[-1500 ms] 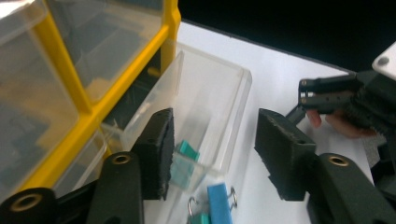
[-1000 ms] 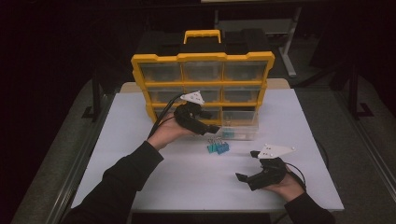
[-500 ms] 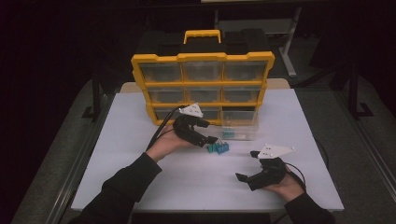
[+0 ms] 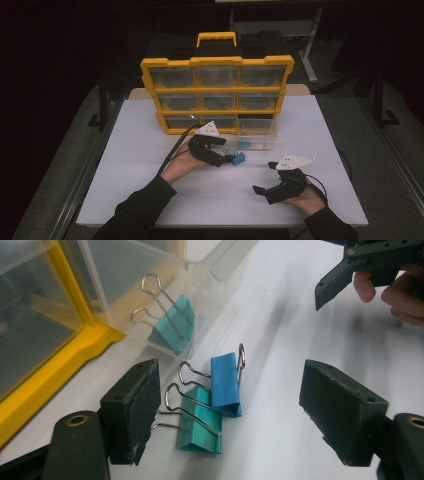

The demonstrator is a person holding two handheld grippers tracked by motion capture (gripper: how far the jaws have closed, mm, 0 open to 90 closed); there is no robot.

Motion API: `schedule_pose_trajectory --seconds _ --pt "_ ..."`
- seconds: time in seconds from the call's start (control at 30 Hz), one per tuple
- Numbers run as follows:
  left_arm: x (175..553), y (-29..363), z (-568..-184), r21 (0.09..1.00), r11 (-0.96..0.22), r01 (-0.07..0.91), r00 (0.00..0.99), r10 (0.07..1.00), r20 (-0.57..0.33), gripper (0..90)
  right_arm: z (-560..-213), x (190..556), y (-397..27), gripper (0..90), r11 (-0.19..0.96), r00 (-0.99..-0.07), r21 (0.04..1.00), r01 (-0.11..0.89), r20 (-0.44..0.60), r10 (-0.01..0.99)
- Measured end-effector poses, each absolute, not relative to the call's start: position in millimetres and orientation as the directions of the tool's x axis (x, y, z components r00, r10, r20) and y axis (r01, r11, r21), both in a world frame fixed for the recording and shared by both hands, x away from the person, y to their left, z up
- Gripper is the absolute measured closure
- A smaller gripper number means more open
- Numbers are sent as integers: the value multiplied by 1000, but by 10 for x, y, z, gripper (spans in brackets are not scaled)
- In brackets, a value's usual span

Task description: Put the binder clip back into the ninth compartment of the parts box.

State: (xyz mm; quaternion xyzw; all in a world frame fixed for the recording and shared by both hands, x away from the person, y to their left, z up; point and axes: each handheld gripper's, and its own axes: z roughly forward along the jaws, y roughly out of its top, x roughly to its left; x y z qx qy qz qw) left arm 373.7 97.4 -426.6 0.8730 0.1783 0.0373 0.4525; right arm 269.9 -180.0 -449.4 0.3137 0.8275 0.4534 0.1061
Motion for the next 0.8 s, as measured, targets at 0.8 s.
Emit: schedule_pose_trajectory --seconds 0.8 --pt "3715 736 -4424 814 -528 242 943 324 -70 558 -4499 2701 -1794 0 394 -781 815 425 110 614"
